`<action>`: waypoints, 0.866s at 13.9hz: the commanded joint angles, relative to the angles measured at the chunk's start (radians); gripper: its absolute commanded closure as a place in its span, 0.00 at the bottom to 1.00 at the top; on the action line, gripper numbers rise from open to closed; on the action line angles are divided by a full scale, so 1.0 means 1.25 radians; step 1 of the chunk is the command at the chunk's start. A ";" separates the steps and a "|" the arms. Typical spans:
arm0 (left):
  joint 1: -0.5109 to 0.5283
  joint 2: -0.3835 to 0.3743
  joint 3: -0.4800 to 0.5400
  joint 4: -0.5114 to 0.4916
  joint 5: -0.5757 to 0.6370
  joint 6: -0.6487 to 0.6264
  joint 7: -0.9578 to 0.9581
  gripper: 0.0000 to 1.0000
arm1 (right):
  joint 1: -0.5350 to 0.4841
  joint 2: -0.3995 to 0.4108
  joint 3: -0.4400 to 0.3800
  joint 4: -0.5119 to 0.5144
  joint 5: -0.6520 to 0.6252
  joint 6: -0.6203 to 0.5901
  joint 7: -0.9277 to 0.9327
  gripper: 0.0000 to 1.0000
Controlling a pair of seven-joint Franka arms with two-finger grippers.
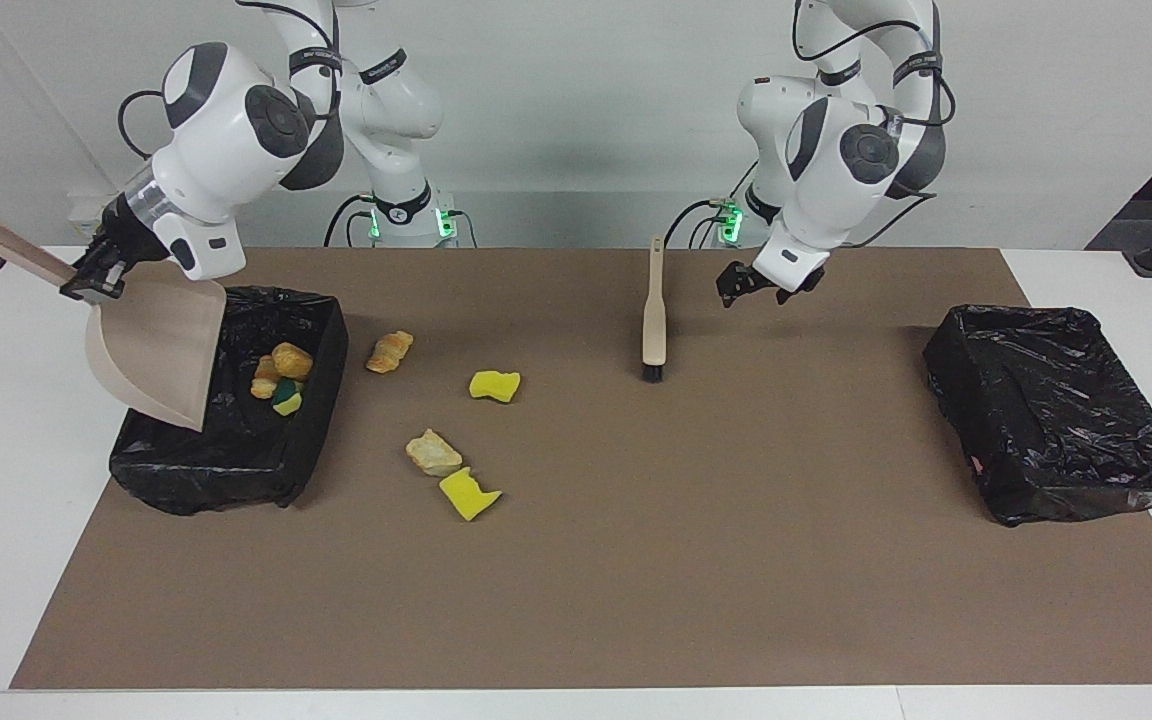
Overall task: Sweep and dump trash in bin
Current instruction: 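Tip the dustpan with the right gripper to dump pieces into the bin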
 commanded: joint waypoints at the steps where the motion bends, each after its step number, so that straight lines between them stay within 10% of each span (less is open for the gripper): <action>1: 0.083 -0.011 -0.009 0.045 0.068 -0.067 0.069 0.00 | 0.038 0.010 0.005 0.021 0.070 -0.010 0.107 1.00; 7: 0.208 0.036 -0.009 0.170 0.105 -0.101 0.193 0.00 | 0.070 0.123 0.011 0.185 0.363 -0.009 0.391 1.00; 12: 0.221 0.092 -0.009 0.346 0.106 -0.201 0.207 0.00 | 0.265 0.229 0.023 0.287 0.432 -0.055 0.795 1.00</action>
